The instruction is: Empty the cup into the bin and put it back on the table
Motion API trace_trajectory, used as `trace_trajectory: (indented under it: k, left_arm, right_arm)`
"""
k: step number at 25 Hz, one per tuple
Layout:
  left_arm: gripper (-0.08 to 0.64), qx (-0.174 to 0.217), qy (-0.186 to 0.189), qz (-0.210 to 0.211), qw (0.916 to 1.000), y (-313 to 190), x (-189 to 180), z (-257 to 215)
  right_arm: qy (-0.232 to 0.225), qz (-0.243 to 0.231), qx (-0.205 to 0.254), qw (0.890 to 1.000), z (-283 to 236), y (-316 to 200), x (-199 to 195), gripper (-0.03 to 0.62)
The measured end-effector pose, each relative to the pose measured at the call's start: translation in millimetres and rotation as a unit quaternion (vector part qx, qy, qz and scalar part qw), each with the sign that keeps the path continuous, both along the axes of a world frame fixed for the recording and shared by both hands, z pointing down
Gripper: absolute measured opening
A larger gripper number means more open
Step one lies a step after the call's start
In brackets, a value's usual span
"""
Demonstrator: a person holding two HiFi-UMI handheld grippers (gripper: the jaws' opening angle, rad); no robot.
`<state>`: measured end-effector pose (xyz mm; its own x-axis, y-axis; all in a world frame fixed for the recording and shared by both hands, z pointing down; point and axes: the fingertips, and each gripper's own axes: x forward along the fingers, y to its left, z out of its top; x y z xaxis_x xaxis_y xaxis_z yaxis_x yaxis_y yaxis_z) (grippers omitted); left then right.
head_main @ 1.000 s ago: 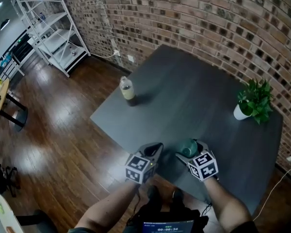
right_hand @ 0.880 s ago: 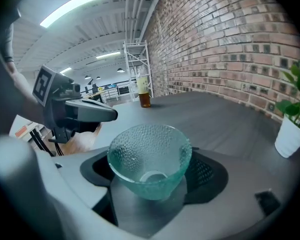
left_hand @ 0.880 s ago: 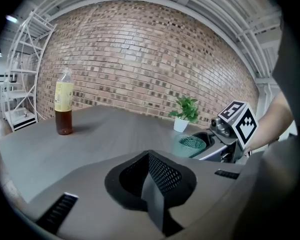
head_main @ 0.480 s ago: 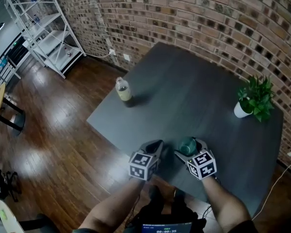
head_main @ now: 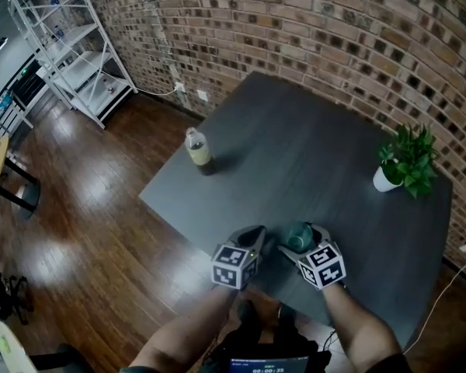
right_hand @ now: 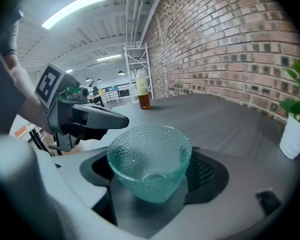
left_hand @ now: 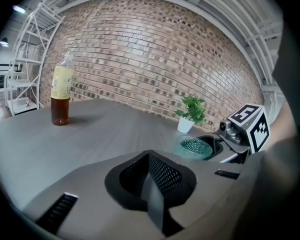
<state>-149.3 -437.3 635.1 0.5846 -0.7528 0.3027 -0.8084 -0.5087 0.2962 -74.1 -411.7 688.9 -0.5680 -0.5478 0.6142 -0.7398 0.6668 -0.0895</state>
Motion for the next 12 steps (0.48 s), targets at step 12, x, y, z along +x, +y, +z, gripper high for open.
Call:
trace_trajectory:
  k: [12]
  left_arm:
    - [-0.008,0.02,0.01,0.004,0.9997,7,-2,-27]
  right_arm:
    - [-0.025,0.003,0.024,0.999,-33,10,6,0.442]
